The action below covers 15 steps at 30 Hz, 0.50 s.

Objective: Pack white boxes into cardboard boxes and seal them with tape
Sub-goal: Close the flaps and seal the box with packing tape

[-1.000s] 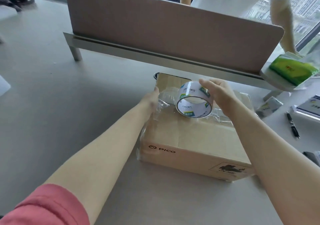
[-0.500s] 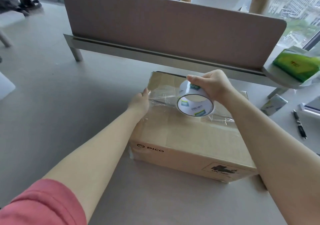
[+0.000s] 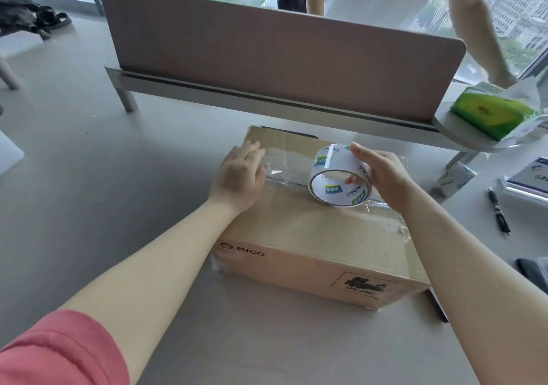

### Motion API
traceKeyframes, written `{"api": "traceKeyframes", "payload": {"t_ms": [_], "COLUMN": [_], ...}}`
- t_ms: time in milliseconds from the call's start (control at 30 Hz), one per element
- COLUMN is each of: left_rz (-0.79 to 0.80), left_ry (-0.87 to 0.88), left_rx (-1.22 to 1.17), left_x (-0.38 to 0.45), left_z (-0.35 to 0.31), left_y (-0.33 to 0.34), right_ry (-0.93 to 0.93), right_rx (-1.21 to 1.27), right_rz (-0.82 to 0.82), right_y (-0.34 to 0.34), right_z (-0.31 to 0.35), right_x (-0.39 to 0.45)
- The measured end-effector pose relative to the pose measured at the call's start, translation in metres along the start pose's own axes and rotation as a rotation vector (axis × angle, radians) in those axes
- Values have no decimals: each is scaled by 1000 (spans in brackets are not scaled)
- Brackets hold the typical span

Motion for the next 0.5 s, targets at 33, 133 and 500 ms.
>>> {"api": "traceKeyframes", "payload": {"t_ms": [33,133,500], "left_rz": [78,309,462], "left_ry": [1,-51,-97], "left_rx": [12,141,400], "left_x": [-1,-1,-2], "left_z": [-2,4,7], "left_y": [5,20,30], "right_ry": [8,-38,-75], "right_rx": [48,-53,-812], "right_rz": [0,-50,-179], "right_y": [0,-3,-38], "right_z": [-3,2,32], "right_x": [0,2,1]}}
Point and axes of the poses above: each hand's wrist, its own x-axis towards the middle knuckle, its own y-axis out of the palm, z = x × y, the point moved 7 cm from there along x, towards the middle knuckle, and after that the axes turned 7 degrees about -x, right-handed, at the moved point
